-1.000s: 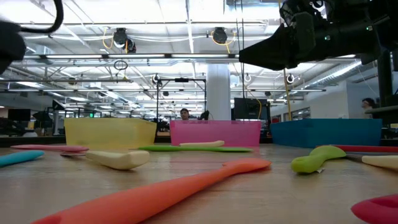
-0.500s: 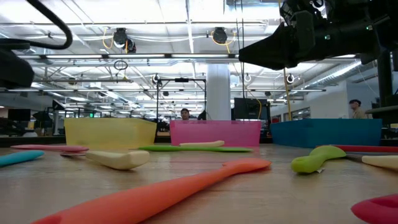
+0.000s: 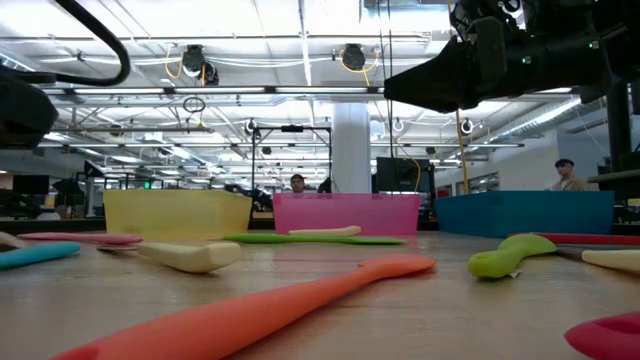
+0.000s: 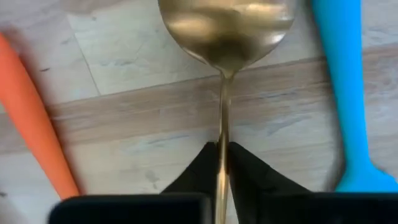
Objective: Pick & Place Kitchen Items
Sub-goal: Put the gold serving spoon into the yellow bin
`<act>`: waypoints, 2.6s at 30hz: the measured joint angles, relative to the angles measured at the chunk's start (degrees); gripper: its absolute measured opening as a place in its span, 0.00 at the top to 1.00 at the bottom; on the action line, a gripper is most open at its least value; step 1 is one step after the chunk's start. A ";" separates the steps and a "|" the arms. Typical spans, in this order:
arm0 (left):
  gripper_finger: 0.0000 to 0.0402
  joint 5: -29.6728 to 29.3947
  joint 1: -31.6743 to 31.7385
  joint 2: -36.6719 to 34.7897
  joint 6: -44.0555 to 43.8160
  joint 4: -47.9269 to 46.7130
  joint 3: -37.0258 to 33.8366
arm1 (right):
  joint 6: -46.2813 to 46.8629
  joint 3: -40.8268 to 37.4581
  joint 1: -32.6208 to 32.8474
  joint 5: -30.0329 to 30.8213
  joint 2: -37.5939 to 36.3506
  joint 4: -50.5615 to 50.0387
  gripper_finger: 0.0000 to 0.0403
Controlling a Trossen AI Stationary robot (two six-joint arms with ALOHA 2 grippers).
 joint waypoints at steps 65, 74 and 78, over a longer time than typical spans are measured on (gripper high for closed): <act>0.95 -28.40 75.40 -17.89 102.95 7.12 0.00 | 5.89 0.00 0.01 0.17 0.00 -0.44 0.47; 0.94 -28.42 78.23 -10.12 103.44 6.99 -0.02 | 7.60 0.00 0.01 0.20 0.00 -0.80 0.47; 0.94 -28.37 79.09 -7.46 103.54 6.84 -0.02 | 7.60 0.00 0.01 0.18 0.00 -0.83 0.47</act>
